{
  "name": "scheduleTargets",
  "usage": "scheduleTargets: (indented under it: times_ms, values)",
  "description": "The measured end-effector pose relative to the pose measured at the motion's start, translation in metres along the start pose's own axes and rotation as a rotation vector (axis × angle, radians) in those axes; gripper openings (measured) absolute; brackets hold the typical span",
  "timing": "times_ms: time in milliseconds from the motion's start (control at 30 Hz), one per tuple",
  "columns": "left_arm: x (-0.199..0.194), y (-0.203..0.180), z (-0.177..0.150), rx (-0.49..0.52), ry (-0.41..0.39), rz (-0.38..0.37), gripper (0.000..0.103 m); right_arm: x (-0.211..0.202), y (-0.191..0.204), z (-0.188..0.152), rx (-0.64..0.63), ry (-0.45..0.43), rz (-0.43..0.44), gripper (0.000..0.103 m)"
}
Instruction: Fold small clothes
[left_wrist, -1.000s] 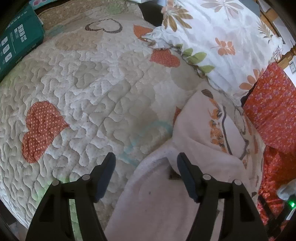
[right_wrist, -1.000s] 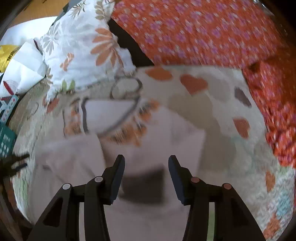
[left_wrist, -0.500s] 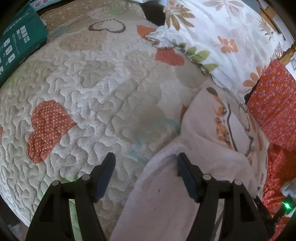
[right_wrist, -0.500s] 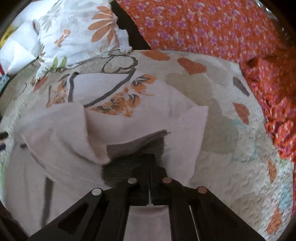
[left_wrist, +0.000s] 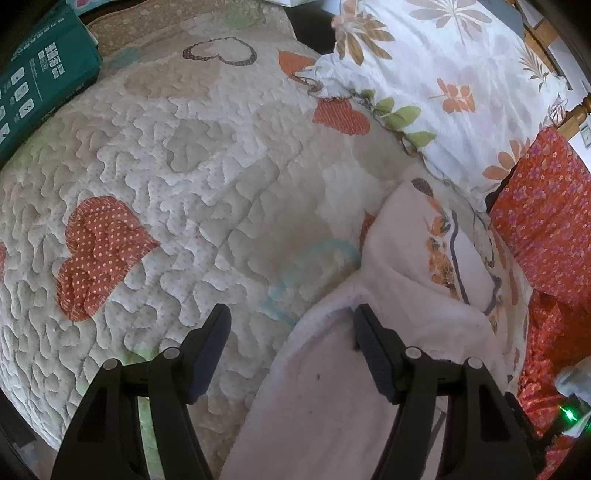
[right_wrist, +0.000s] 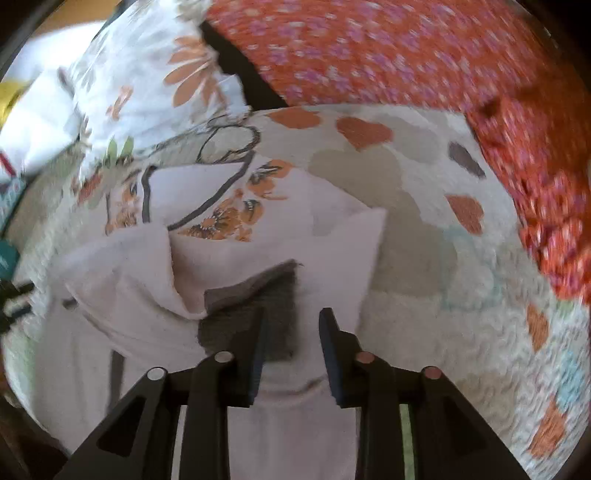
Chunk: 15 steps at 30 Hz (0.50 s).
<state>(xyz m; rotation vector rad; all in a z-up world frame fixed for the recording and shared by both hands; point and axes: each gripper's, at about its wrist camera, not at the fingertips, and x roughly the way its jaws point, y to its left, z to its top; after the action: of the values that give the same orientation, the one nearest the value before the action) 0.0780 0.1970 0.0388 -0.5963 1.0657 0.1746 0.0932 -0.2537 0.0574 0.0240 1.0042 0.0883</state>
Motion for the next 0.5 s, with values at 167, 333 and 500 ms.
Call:
scheduleTargets:
  times_ms: [167,333,500]
  values:
    - [0.002,-0.001,0.0,0.007,0.006,-0.002,0.068,0.035,0.011,0.007,-0.022,0.052,-0.026,0.043]
    - [0.003,0.0,0.001,-0.006,0.011,-0.012,0.068,0.036,0.002,0.012,0.117,0.09,0.093,0.009]
    - [0.004,0.001,0.002,-0.007,0.019,-0.018,0.068,-0.016,-0.024,0.009,0.368,0.035,0.372,0.007]
